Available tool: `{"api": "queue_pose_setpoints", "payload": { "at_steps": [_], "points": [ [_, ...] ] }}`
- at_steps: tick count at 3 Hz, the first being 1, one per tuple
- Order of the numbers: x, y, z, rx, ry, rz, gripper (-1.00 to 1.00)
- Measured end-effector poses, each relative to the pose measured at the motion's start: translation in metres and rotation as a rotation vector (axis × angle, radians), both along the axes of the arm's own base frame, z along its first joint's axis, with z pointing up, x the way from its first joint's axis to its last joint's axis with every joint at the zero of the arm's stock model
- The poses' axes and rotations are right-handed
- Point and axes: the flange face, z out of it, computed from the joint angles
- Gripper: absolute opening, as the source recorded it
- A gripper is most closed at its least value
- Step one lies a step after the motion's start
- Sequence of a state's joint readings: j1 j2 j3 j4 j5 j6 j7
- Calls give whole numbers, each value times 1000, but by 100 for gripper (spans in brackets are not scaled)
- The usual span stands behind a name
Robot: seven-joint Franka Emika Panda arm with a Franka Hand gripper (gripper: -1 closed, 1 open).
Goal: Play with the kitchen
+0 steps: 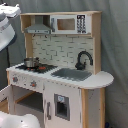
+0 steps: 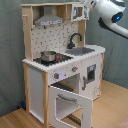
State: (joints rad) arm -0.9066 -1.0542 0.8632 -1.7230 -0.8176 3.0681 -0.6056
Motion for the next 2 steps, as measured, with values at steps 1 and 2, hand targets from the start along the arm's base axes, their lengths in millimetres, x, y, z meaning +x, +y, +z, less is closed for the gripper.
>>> {"api": "queue_pose_setpoints", "payload": {
  "at_steps": [1, 2],
  "points": [
    [1, 6, -5, 56, -30, -13, 100],
    [4, 12, -12, 112, -64, -28, 100]
  ]
}}
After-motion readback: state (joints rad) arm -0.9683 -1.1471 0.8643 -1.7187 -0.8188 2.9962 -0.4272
